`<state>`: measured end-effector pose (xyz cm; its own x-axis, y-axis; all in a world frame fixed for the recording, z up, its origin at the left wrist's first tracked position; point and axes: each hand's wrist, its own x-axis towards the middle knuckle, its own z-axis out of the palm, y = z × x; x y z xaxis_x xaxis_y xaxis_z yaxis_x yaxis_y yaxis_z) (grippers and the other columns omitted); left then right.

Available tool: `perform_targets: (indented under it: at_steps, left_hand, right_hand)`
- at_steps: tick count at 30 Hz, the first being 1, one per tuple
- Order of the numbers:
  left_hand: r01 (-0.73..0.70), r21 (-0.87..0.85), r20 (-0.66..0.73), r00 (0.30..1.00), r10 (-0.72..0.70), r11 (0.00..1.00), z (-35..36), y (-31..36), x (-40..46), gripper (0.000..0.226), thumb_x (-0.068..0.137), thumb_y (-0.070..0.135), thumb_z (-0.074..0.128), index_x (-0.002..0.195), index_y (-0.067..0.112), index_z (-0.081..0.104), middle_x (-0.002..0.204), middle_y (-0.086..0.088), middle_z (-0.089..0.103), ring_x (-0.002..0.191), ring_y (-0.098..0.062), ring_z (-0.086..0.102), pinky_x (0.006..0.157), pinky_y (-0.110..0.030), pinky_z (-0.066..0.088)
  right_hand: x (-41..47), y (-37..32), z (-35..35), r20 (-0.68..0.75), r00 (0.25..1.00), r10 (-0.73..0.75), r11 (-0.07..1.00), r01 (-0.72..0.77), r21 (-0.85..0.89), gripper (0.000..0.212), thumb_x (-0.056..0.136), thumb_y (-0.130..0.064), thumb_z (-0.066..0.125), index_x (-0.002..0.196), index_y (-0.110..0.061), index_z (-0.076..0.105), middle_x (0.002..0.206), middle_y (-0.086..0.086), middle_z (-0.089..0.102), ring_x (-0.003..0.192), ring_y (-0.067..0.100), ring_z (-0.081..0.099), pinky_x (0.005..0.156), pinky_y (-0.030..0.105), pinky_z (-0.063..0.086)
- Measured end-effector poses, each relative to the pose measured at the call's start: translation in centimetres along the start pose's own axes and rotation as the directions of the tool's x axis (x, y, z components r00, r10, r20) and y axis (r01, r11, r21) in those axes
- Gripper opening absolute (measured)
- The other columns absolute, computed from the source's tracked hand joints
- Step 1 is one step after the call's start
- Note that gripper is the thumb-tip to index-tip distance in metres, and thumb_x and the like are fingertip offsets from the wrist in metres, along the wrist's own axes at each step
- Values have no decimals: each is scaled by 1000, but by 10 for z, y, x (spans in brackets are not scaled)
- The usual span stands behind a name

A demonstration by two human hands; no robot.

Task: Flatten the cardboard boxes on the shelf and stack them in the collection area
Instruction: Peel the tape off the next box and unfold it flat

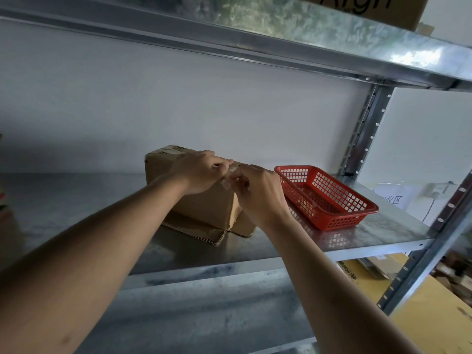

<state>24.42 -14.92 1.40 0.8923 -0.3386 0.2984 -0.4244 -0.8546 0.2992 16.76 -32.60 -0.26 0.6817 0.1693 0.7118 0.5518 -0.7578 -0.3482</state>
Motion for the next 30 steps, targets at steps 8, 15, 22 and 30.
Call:
perform_targets:
  at_steps: [8, 15, 22, 30]
  left_hand:
    - [17, -15, 1, 1000, -17, 1000, -3, -2, -3, 44, 105, 58, 29, 143, 57, 51, 160, 5, 43, 149, -22, 35, 113, -47, 28]
    - [18, -28, -4, 1000, -19, 999, -3, -7, -4, 41, 105, 61, 29, 139, 62, 51, 163, 8, 39, 151, -19, 32, 121, -47, 26]
    - [-6, -20, 2, 1000, 6, 1000, -6, -9, -4, 41, 108, 56, 28, 141, 58, 52, 162, 7, 40, 150, -21, 34, 119, -47, 27]
    - [25, -23, 12, 1000, -24, 999, -5, -1, -4, 42, 109, 55, 28, 143, 55, 53, 165, 5, 35, 152, -22, 32, 121, -51, 28]
  right_hand:
    - [-9, 5, 11, -91, 981, -171, 983, 177, 57, 13, 90, -3, 69, 92, -14, 77, 95, -2, 73, 81, 17, 65, 65, 38, 53]
    - [-18, 10, 26, -161, 979, -127, 969, 157, 192, 11, 93, -1, 69, 90, -10, 74, 88, -2, 68, 77, 20, 63, 64, 44, 50]
    - [-21, 8, 23, -203, 975, 86, 935, -9, 354, 9, 94, -8, 73, 92, -17, 74, 102, -3, 59, 87, 3, 64, 70, 14, 49]
    - [-16, 11, 19, -139, 932, 335, 843, -231, 486, 15, 95, -24, 74, 105, -36, 75, 77, -10, 76, 69, 12, 74, 72, 46, 62]
